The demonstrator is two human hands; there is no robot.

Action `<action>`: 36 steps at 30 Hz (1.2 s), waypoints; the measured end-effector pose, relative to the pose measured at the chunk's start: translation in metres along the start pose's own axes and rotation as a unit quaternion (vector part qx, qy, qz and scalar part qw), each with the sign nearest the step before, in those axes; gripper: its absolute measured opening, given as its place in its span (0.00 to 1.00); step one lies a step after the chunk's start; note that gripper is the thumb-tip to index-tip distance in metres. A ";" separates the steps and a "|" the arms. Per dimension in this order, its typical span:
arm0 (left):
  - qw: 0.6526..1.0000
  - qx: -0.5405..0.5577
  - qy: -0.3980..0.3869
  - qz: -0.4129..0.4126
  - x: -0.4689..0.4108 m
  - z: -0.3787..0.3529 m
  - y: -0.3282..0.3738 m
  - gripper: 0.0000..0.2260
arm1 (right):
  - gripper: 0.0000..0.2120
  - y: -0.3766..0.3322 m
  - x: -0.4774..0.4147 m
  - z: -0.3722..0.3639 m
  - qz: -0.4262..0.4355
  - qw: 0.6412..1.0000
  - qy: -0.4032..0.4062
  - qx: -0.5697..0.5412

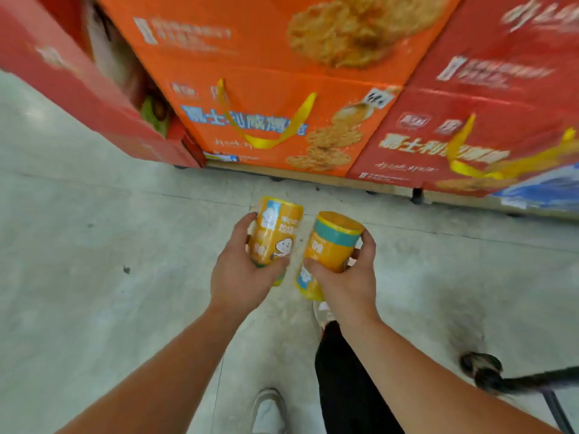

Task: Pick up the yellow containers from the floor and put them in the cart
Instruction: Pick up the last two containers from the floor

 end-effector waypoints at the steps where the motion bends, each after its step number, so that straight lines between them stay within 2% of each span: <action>1: 1.000 0.014 -0.007 -0.014 0.029 0.007 0.033 0.34 | 0.45 -0.026 0.032 0.020 0.011 1.000 0.004 -0.005; 8: 0.988 0.049 -0.085 -0.122 0.226 0.019 0.248 0.35 | 0.44 -0.167 0.262 0.165 0.093 0.994 0.036 -0.039; 12: 0.972 0.041 -0.138 -0.187 0.319 -0.026 0.334 0.36 | 0.40 -0.190 0.367 0.255 0.136 0.985 0.099 -0.034; 16: 0.955 0.048 -0.165 -0.244 0.411 -0.104 0.389 0.36 | 0.40 -0.168 0.448 0.359 0.151 0.976 0.151 -0.033; 19: 0.946 0.048 -0.183 -0.264 0.471 -0.166 0.414 0.32 | 0.45 -0.144 0.494 0.432 0.163 0.969 0.186 -0.019; 22: 0.940 0.063 -0.188 -0.279 0.551 -0.248 0.434 0.32 | 0.48 -0.109 0.555 0.525 0.180 0.963 0.203 -0.005; 27: 0.948 0.116 -0.179 -0.238 0.659 -0.359 0.445 0.34 | 0.50 -0.055 0.625 0.652 0.146 0.965 0.207 0.066; 31: 0.961 0.122 -0.154 -0.195 0.693 -0.408 0.445 0.32 | 0.50 -0.040 0.631 0.708 0.126 0.966 0.181 0.136; 36: 0.977 0.136 -0.103 -0.127 0.685 -0.450 0.437 0.32 | 0.52 -0.034 0.596 0.738 0.108 0.964 0.137 0.201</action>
Point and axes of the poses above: each hand's wrist, its own x-axis away from the middle knuckle, its own z-axis out of the back of the hand, y = z × x, the point moved 5 cm from there along -x, towards the middle knuckle, and after that the axes turned 10 degrees about -y, right-handed, at the moved point
